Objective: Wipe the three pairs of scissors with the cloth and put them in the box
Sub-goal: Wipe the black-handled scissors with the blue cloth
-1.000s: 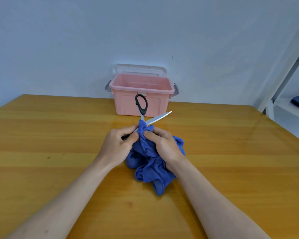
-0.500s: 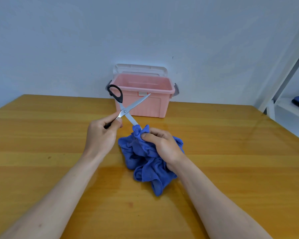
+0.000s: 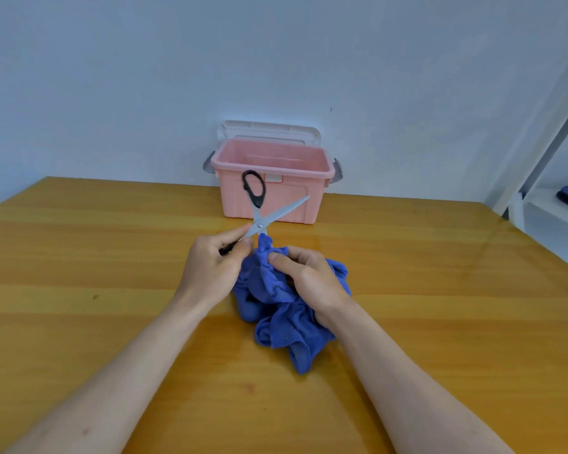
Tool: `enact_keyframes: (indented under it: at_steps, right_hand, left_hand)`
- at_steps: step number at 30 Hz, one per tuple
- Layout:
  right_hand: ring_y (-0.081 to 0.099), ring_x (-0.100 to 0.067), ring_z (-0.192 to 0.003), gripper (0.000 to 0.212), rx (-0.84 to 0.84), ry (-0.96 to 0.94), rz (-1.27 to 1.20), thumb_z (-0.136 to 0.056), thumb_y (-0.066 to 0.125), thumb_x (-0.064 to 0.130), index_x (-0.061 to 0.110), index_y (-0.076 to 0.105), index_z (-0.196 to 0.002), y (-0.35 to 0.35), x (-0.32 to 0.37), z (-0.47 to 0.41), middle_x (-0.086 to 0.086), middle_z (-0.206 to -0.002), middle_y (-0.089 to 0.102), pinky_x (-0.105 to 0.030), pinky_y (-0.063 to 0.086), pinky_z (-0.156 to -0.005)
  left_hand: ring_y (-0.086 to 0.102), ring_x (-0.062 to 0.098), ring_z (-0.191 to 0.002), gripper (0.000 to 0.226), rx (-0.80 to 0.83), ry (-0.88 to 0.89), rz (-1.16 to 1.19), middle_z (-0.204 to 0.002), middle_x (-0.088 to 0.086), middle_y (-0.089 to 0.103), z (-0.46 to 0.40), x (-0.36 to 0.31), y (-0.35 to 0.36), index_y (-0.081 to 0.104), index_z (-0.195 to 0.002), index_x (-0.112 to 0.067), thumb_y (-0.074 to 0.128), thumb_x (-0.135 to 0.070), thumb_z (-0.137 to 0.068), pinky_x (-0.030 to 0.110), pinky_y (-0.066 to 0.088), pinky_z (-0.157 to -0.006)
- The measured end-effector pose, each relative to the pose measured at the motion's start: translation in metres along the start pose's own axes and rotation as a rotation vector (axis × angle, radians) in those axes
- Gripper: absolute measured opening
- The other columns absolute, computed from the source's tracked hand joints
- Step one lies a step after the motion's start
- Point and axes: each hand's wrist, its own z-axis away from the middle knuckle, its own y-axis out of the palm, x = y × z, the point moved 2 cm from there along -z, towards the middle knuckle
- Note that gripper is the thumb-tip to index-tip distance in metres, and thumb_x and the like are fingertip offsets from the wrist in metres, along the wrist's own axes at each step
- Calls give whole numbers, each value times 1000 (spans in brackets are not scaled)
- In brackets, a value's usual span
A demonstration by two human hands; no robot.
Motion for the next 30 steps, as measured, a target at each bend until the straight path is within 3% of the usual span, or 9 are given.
enact_keyframes:
  at_steps: [5, 8, 14, 18, 21, 24, 27, 29, 30]
  right_hand:
    - [59, -12, -60, 26, -5, 12, 73, -95, 61, 14, 12, 63, -70, -3, 0, 3, -2, -66, 62, -22, 46, -57]
    - [59, -14, -62, 22, -34, 3, 84, -95, 62, 12, 9, 61, -72, -10, -1, 4, -3, -67, 61, -24, 47, -58]
    - [64, -16, -67, 17, -46, 38, 7, -97, 58, 12, 7, 67, -83, -12, 0, 1, -7, -75, 67, -27, 52, -62]
    - [67, -20, -73, 4, -249, 3, -8, -93, 66, 13, 11, 69, -91, -18, -3, -4, -5, -89, 73, -36, 56, -71]
    - [70, -23, -78, 16, -375, -27, -57, -88, 71, 8, 16, 67, -101, -24, -5, -7, -2, -101, 74, -39, 59, -74]
    - [70, -27, -78, 18, -338, 16, -174, -92, 67, 9, 11, 65, -109, -25, -4, -8, -9, -102, 75, -40, 58, -74]
    - [66, -25, -80, 20, -222, 24, -264, -95, 63, 19, 2, 67, -105, -20, -2, -8, -15, -98, 72, -38, 54, -74]
    - [65, -20, -76, 17, -160, 8, -255, -94, 63, 22, 6, 71, -95, -16, 0, -7, -10, -92, 72, -31, 52, -69]
    - [64, -19, -75, 16, -136, -2, -228, -94, 63, 22, 10, 72, -87, -13, 0, -6, -7, -89, 71, -29, 51, -68]
  left_hand:
    - [36, 6, -41, 30, -281, -86, 217, -55, -13, 58, -17, 0, -24, 66, -121, -20, 58, -8, -94, 19, 32, -42]
    - [35, 6, -39, 29, -450, -132, 308, -62, -4, 54, -27, 0, -53, 66, -121, -15, 60, -10, -94, 18, 29, -38]
    - [35, 8, -43, 34, -290, -52, 252, -72, 2, 59, -19, -3, -41, 61, -120, -29, 58, -7, -94, 20, 30, -39]
    - [35, 10, -44, 30, -179, -27, 183, -57, -12, 59, -17, 2, -27, 65, -122, -17, 58, -9, -95, 20, 31, -40]
    - [33, 19, -54, 28, -100, 11, 126, -60, -4, 53, -10, 2, -18, 69, -118, -24, 58, -12, -95, 28, 30, -50]
    - [34, 21, -58, 30, -58, 23, 90, -70, 2, 55, -7, 2, -11, 64, -120, -32, 58, -15, -96, 32, 31, -54]
    - [43, 2, -47, 32, -48, 56, 17, -56, -21, 61, -5, 4, -6, 61, -128, -18, 57, -13, -97, 16, 35, -50]
    - [34, -5, -48, 32, -44, 90, 23, -66, -24, 68, -2, 1, -3, 60, -129, -12, 56, -9, -97, 9, 34, -48]
    - [23, -4, -84, 33, -49, 105, 35, -80, -23, 65, 0, -1, -2, 60, -129, -9, 56, -8, -97, 8, 36, -48]
